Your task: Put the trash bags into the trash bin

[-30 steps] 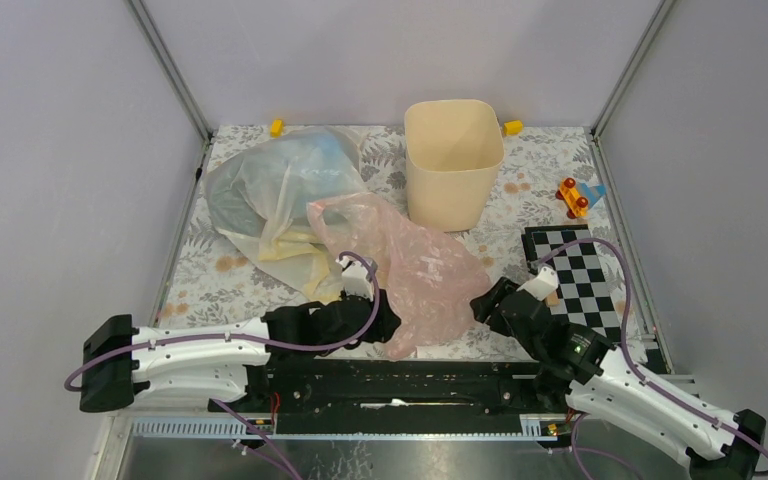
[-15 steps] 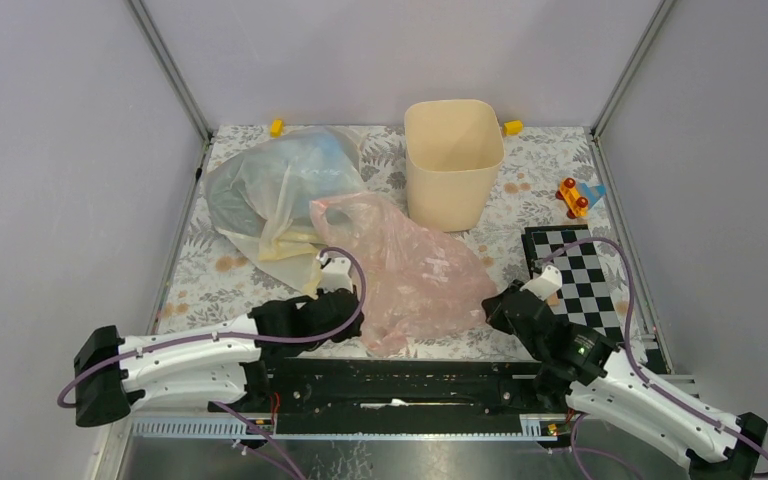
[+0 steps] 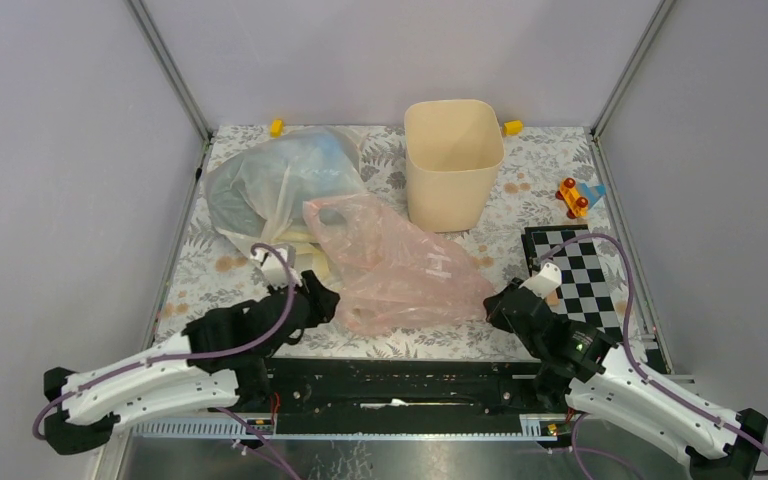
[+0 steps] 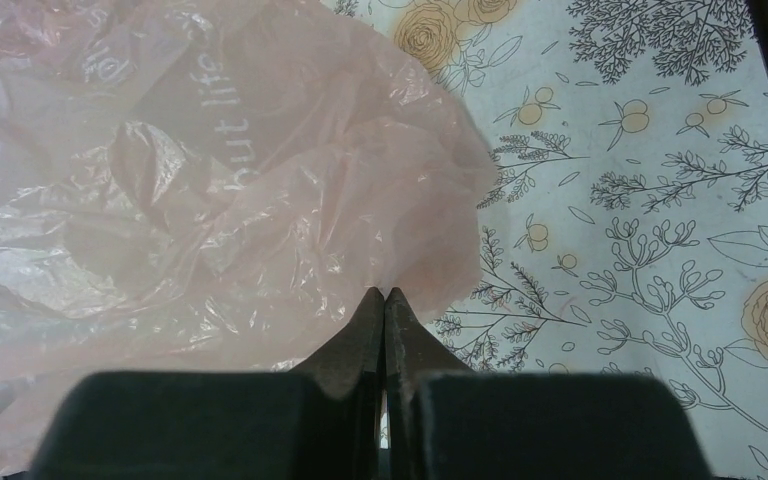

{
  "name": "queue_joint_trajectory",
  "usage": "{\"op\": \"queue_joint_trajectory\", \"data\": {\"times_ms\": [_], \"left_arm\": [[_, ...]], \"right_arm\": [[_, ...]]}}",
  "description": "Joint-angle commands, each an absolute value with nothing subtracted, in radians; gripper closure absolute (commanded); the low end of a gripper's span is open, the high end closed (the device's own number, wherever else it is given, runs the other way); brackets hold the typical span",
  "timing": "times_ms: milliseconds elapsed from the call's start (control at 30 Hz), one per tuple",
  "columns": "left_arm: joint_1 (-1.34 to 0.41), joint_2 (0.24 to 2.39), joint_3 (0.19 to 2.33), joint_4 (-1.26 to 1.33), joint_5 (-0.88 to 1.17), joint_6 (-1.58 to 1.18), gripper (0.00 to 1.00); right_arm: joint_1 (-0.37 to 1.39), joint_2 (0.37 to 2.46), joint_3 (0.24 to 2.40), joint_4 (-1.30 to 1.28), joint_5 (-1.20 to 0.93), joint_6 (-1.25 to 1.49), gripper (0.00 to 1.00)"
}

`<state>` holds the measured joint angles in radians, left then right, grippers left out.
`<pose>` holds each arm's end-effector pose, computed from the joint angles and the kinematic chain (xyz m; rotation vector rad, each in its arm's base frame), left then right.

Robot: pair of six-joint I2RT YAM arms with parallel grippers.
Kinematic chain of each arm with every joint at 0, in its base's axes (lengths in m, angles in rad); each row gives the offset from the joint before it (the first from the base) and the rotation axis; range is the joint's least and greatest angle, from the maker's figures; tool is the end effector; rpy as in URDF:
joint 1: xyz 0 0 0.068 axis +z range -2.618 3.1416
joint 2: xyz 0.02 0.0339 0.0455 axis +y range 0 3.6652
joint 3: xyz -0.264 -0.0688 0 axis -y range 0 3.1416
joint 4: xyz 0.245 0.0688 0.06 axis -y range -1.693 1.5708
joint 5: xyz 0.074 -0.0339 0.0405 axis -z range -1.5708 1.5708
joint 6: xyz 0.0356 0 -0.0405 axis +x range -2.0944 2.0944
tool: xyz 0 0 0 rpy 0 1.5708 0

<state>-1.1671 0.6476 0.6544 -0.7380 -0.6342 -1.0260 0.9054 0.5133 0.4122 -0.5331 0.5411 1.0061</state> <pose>0.0706 -0.1117 0.2659 -0.1637 2.1816 -0.5351 0.0910 0.0862 0.2162 0.4057 2.1124 0.5392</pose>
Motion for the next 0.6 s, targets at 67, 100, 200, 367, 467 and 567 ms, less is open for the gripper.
{"op": "queue_joint_trajectory", "data": {"times_ms": [67,100,200,367,467,567], "left_arm": [[-1.161,0.460,0.594,-0.484,-0.443,-0.861,0.22],[-1.161,0.446,0.577,-0.429,-0.353,-0.838,0.16],[-1.161,0.457,0.548,-0.332,-0.195,-0.787,0.02],[-1.162,0.653,0.575,-0.346,-0.077,-0.743,0.01],[-1.164,0.766,0.594,-0.379,-0.102,-0.741,0.02],[-1.164,0.818,0.600,-0.430,-0.202,-0.764,0.05]], "right_arm": [[0.910,0.517,0.457,-0.518,0.579,0.991,1.00],[0.910,0.517,0.457,-0.514,0.576,0.990,1.00],[0.910,0.515,0.456,-0.506,0.571,0.989,1.00],[0.910,0.523,0.463,-0.492,0.560,0.979,1.00],[0.910,0.530,0.470,-0.491,0.559,0.976,1.00],[0.910,0.528,0.475,-0.492,0.555,0.972,1.00]]}}
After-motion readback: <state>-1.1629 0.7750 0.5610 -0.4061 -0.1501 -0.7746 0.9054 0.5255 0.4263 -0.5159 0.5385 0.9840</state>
